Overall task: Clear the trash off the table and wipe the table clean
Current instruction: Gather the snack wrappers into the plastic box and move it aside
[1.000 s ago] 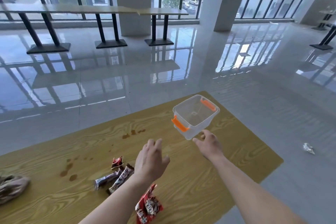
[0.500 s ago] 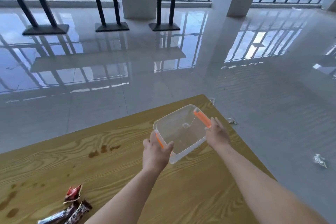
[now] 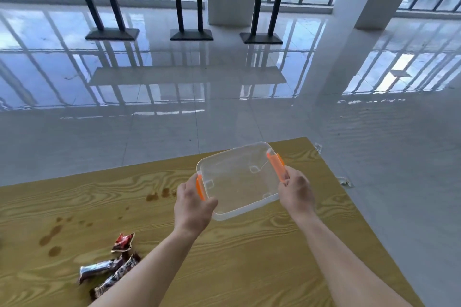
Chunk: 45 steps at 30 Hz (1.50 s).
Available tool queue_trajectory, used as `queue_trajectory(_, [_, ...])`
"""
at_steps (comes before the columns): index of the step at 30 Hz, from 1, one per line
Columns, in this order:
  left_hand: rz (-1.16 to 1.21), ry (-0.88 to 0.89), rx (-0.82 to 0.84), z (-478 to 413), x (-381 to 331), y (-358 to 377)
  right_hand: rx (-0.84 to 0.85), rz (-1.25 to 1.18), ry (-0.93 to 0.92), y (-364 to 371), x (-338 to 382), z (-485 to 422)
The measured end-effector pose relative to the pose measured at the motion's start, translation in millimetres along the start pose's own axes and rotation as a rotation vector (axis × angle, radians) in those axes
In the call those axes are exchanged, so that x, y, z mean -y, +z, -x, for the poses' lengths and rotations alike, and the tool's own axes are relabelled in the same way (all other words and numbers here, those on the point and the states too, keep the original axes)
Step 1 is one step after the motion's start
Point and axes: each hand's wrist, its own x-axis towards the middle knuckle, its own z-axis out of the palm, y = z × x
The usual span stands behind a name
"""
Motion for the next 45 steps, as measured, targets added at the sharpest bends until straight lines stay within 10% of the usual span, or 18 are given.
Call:
queue_trajectory(21, [-0.055,-0.221,-0.549,157,205,-305,0.374,-0.180,-0.462,123,267,212])
queue_trajectory(45, [0.006,-0.257,-0.567,217,316,-337,0.593,-0.241,-0.416,182,283,314])
